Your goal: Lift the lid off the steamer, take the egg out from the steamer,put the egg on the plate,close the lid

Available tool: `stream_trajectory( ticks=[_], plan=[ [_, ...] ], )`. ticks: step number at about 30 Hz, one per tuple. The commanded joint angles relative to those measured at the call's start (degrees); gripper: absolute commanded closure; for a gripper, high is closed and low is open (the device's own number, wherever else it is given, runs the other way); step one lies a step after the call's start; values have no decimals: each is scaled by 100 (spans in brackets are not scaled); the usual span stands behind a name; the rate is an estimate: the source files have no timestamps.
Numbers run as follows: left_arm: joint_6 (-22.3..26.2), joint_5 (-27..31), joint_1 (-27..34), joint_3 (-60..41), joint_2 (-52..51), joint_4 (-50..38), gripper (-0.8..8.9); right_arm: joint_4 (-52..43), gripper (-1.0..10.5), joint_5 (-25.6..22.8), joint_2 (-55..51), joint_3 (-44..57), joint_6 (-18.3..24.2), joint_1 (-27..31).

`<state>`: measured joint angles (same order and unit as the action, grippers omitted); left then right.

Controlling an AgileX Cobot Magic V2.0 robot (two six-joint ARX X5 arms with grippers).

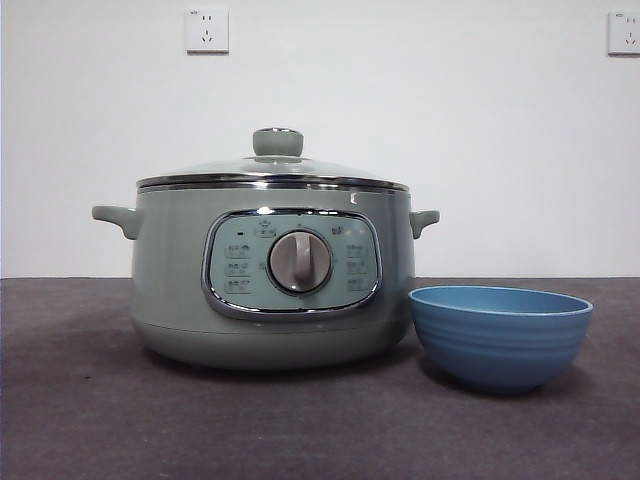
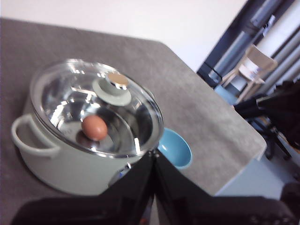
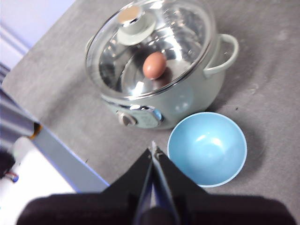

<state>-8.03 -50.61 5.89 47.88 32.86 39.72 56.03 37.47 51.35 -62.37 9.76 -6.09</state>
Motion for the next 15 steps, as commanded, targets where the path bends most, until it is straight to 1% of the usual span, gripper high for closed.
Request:
stream_trajectory(
  ticks=[1, 5, 6, 7, 8, 9, 10, 11, 12, 13, 15],
  plan=[
    [376, -76, 9, 81, 37, 221, 821, -13, 958, 13, 13, -79, 232, -74],
    [374, -55, 9, 92, 37, 328, 807, -24, 939, 7, 11, -79, 227, -114],
    [367, -50, 9, 92, 37, 341, 777, -24, 933, 7, 11, -79, 227, -114],
    [358, -48, 9, 92, 37, 341, 691, -24, 898, 7, 11, -79, 223, -114],
    [358, -48, 9, 92, 37, 339, 589, -24, 831, 4, 11, -79, 201, -114],
    [358, -48, 9, 92, 37, 326, 471, -26, 732, -2, 11, -79, 164, -114],
    [358, -48, 9, 94, 37, 315, 388, -26, 615, -11, 13, -79, 122, -111],
    [358, -50, 7, 94, 37, 293, 366, -26, 516, -15, 13, -79, 96, -114],
    [358, -55, -7, 94, 37, 254, 369, -26, 430, -13, 11, -79, 57, -114],
    [348, -55, -33, 94, 37, 201, 369, -26, 395, -13, 11, -79, 20, -114],
    [299, -59, -120, 105, 70, 59, 369, -26, 394, -9, 11, -79, 13, -114]
  ],
)
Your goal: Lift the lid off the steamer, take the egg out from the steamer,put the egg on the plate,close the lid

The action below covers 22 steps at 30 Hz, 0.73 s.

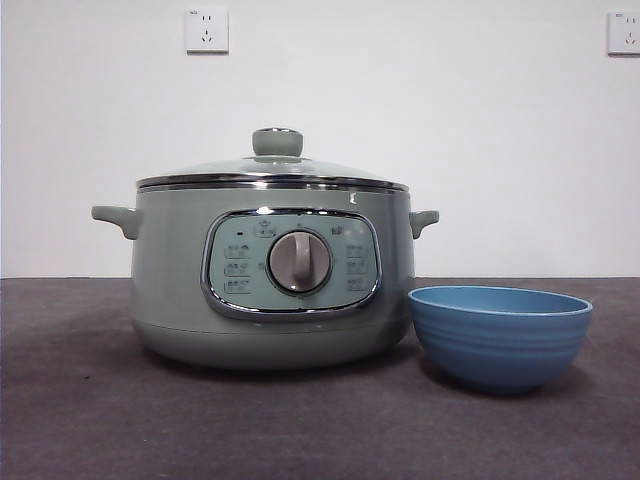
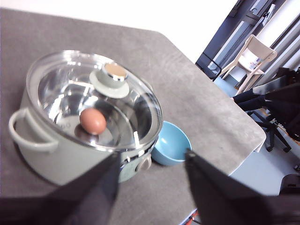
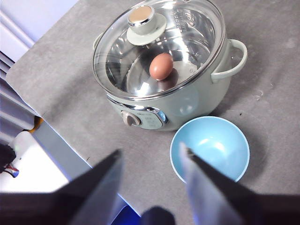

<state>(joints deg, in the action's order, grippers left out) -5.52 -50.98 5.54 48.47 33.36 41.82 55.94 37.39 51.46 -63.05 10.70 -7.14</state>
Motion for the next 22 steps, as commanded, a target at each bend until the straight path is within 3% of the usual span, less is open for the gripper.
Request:
stream_trajectory(
  ticks=[1, 8, 22],
  plan=[
    [24, -20, -133, 70, 52, -195, 369, -17, 394, 0, 0, -11, -81, -9],
    [120, 225, -649, 852, 750, -306, 369, -17, 394, 0, 0, -11, -81, -9],
    [883, 2247, -2452, 2601, 3287, -713, 369, -20, 394, 0, 2, -11, -83, -11]
  ],
)
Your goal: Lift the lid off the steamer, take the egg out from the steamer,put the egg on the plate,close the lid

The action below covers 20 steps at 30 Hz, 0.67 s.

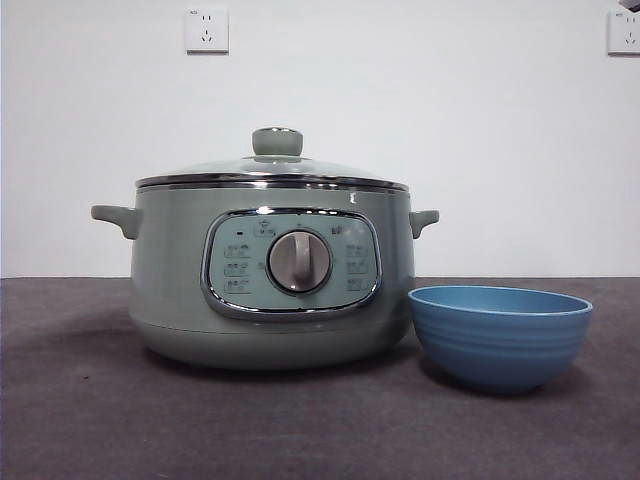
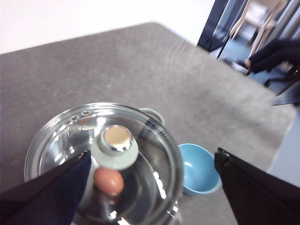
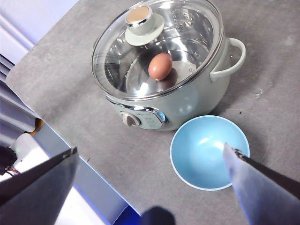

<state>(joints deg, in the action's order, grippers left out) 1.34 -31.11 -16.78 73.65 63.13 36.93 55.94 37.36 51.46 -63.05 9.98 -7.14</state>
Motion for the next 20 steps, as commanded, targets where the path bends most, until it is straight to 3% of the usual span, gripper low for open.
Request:
stream_trajectory(
  ticks=[1, 12, 20],
  plan=[
    [199, 369, -313, 109, 463, -330, 369, -17, 394, 2, 2, -11, -11, -11],
    [540, 1464, -940, 116, 2052, -1495, 369, -20, 394, 0, 2, -11, -9, -11],
    [640, 1740, -1095, 116, 2682, -1628, 370, -22, 394, -2, 2, -11, -9, -11]
  ],
)
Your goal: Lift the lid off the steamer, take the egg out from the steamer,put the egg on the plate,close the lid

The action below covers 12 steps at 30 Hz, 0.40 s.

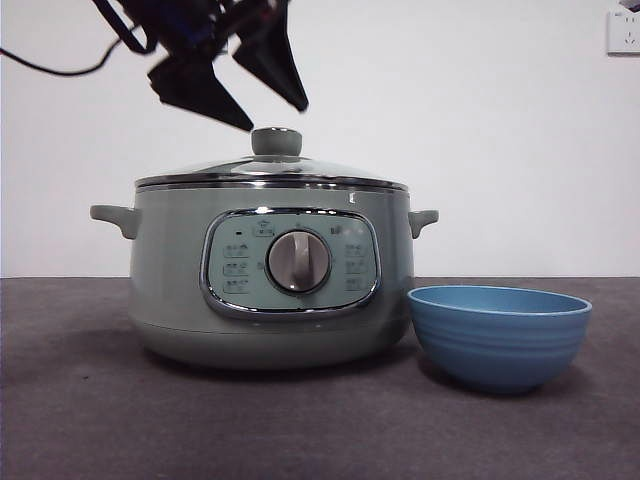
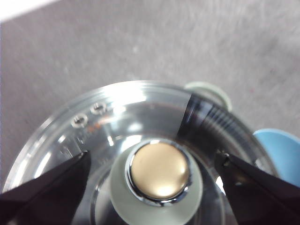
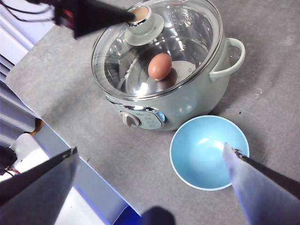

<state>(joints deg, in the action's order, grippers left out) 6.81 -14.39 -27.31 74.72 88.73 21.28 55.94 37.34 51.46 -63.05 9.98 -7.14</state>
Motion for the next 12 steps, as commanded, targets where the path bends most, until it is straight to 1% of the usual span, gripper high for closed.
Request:
stream_trajectory(
  ticks=[1, 5, 8, 12],
  plan=[
    [94, 85, -52, 9, 195, -61, 370, -22, 394, 0, 2, -11, -7, -11],
    [94, 101, -85, 9, 317, -59, 373, -24, 395, 0, 2, -11, -7, -11],
    [94, 243, -138, 9, 317, -20, 375, -35, 411, 0, 2, -11, -7, -11],
    [90, 238, -173, 9, 319, 87, 378, -59, 411, -2, 2, -11, -9, -11]
  ],
)
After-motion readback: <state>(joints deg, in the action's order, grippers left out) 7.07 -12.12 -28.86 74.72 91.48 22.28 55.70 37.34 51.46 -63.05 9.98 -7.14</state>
